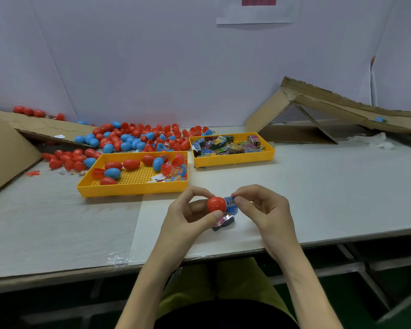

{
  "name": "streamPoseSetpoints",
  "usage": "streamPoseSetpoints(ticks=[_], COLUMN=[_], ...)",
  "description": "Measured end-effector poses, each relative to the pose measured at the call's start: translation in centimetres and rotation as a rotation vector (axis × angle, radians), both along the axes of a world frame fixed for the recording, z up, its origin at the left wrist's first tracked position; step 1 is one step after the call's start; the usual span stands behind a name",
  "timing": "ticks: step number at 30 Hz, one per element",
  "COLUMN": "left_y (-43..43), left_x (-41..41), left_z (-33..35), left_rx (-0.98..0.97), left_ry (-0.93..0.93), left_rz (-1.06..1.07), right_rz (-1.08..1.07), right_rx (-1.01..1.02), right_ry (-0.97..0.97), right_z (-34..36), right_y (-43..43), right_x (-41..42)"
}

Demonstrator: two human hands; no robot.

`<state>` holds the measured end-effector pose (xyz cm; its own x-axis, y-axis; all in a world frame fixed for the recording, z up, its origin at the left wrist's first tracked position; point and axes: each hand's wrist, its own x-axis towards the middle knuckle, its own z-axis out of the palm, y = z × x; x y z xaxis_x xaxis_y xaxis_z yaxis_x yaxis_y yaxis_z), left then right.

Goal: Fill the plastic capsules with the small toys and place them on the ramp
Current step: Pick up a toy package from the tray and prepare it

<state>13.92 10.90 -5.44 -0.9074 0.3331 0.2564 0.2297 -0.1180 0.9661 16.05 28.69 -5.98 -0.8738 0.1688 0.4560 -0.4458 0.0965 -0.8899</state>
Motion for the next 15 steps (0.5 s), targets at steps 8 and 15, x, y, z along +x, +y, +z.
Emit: streamPoseSetpoints(ticks=[8, 15], left_y=[0.10, 0.05], left_x=[0.16, 0.14], left_z=[0.12, 0.03], left_rx=[-0.054, -0.063], left_ry=[0.028, 0.050], left_rz=[0.034, 0.022], right_rz=[0.040, 0.031], right_rx=[0.001, 0.009], right_ry=[0.031, 0.014], right_z=[-0.17, -0.15], right_y=[0.13, 0.10], right_x=[-0.09, -0.06])
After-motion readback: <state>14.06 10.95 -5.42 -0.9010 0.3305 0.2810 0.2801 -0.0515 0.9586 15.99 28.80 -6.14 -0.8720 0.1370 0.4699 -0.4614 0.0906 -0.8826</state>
